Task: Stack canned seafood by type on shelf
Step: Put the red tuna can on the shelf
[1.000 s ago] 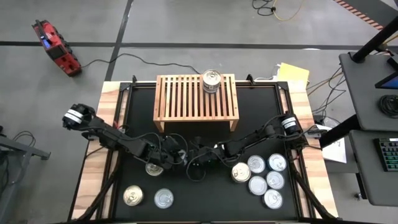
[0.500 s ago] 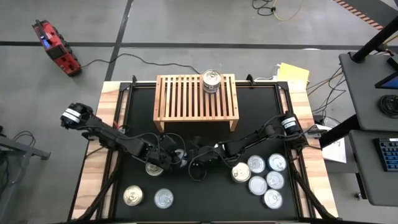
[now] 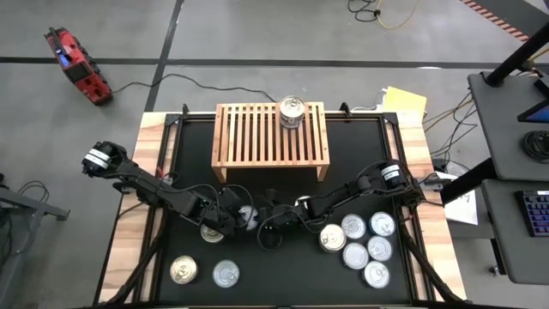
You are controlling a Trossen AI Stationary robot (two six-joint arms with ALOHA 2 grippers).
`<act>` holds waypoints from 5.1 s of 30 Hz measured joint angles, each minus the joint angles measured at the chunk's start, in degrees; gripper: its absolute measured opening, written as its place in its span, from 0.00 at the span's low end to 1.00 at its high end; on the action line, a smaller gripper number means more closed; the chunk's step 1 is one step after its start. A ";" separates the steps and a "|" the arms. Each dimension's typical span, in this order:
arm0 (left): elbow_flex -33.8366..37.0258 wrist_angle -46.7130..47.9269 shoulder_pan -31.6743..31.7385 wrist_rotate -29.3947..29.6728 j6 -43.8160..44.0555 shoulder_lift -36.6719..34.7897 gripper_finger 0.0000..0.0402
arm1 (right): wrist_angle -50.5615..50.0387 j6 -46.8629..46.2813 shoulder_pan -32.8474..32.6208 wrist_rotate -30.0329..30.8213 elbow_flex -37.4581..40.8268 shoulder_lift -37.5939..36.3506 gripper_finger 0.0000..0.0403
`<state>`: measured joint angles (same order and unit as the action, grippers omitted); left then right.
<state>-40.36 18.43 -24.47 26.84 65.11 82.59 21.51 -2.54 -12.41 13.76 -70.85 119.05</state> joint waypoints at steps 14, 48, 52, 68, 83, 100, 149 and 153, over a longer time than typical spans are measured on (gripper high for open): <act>-2.24 7.11 0.00 -1.86 1.11 -1.44 0.31 | -3.03 -2.71 0.03 -0.03 -0.11 0.15 0.03; -4.62 9.52 -3.21 -4.24 6.12 -1.79 0.75 | -3.98 -2.48 -1.16 -0.01 -0.01 0.23 0.03; -3.31 9.55 -3.21 -3.84 7.60 -1.79 0.80 | -4.44 -2.67 -1.36 -0.01 -0.02 0.23 0.03; -2.99 6.85 -3.44 -3.28 6.49 -1.79 0.82 | -4.68 -3.00 -2.34 -0.04 0.02 0.23 0.03; -2.99 4.01 -4.42 -3.24 6.51 -0.11 0.82 | -4.69 -5.17 -2.81 1.85 0.74 0.23 0.03; -2.97 -1.60 -4.42 -2.31 3.90 4.55 0.81 | -5.61 -8.07 -3.29 4.88 1.06 0.21 0.03; -2.99 -7.32 -4.20 3.77 -2.77 4.55 0.81 | 1.47 -4.94 -5.26 6.86 4.63 0.30 0.03; -3.02 -6.92 -4.20 3.68 -2.93 4.33 0.81 | 1.36 -4.94 -5.48 7.06 4.63 0.30 0.03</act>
<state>-43.38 11.50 -28.67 30.52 62.17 86.91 22.87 -7.49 -17.89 20.82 -66.22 119.35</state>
